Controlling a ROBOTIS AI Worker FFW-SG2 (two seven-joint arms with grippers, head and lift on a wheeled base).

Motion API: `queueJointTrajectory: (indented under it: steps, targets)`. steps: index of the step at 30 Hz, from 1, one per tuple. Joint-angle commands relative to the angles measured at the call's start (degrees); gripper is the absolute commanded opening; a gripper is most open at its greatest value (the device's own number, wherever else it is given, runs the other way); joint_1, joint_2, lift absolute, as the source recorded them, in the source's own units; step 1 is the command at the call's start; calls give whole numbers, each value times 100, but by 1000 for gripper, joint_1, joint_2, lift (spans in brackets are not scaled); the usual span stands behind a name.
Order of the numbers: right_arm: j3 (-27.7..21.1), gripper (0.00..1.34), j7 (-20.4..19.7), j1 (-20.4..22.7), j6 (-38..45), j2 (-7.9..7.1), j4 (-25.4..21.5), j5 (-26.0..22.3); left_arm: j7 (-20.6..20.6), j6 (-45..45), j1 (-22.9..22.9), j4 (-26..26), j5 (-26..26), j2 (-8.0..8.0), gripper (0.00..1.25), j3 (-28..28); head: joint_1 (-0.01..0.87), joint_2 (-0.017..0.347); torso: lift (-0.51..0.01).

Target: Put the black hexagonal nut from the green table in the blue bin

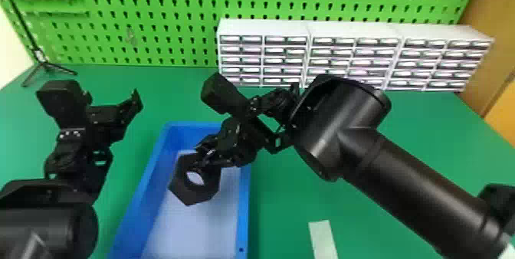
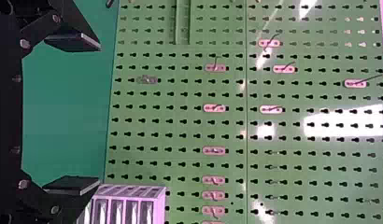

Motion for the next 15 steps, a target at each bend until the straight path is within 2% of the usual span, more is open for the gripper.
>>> queueJointTrajectory:
  steps: [1,3,8,15]
  targets:
    - [1,864,-7,0,0,-16,0,59,-4,0,3,0,1,4,996,6,683,28,-96]
    - [-8,982,-25,0,0,-16,0,86,-4,0,3,0,1,4,996,6,683,28,-96]
    - [-52,1167,-25,9,0,-25,0,139,-4,0,12,0,1,4,996,6,683,28,-96]
    - [-70,1227,-25,18,0,-43,0,156,-4,0,21,0,1,4,994,15,683,28,-96]
